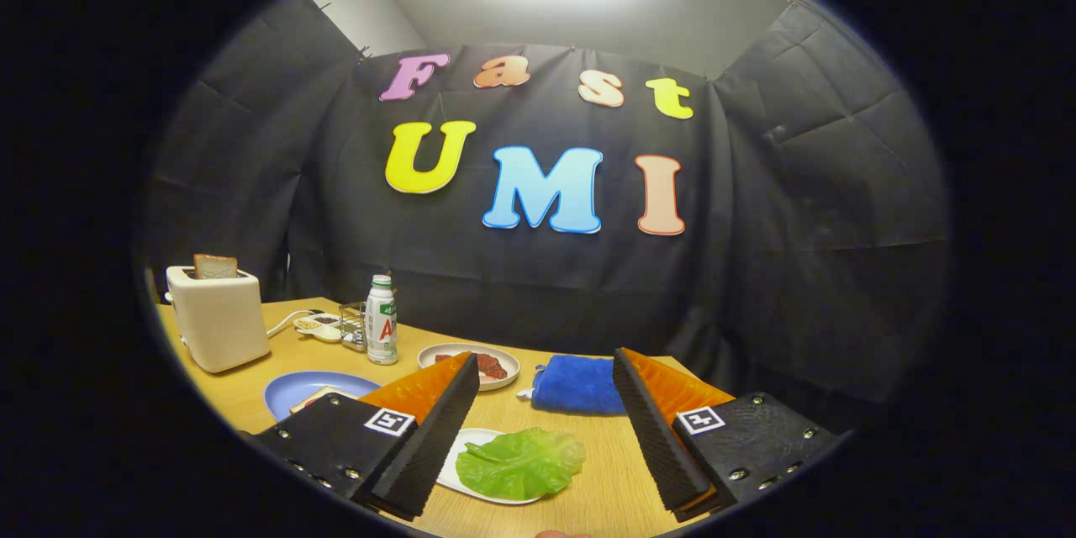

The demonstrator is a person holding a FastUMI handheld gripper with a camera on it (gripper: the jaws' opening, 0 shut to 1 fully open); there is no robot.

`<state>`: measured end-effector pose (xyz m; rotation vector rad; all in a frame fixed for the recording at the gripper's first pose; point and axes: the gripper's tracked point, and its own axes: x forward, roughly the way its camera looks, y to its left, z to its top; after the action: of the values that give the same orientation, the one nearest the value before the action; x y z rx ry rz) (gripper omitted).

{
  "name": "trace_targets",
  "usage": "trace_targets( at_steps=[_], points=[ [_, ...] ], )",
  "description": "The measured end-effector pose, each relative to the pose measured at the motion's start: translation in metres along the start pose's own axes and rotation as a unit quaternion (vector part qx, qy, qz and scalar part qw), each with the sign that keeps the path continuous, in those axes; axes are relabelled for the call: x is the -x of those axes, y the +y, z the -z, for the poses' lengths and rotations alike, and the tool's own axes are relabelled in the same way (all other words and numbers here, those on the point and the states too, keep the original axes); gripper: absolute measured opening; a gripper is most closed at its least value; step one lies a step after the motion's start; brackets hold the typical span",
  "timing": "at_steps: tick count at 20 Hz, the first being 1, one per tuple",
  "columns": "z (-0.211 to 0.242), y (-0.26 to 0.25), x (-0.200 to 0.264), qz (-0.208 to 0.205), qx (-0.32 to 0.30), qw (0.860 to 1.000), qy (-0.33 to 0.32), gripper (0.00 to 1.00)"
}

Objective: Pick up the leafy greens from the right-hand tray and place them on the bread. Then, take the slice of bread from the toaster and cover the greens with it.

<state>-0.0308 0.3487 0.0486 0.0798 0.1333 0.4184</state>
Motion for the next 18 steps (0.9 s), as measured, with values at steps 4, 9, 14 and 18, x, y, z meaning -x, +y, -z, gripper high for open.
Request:
trace_targets(
  at_steps=[4,9,14,18],
  points=[
    [0.046,0.007,-0.029,0.01,0.0,0.997,0.074,0.98],
    [0.11,0.015,-0.053,0.012,0.003,0.983,0.182,0.98],
    [0.155,0.025,-0.06,-0.002,0.017,0.966,0.259,0.98],
    [0.167,0.029,-0.058,-0.021,-0.003,0.956,0.292,0.97]
  ],
)
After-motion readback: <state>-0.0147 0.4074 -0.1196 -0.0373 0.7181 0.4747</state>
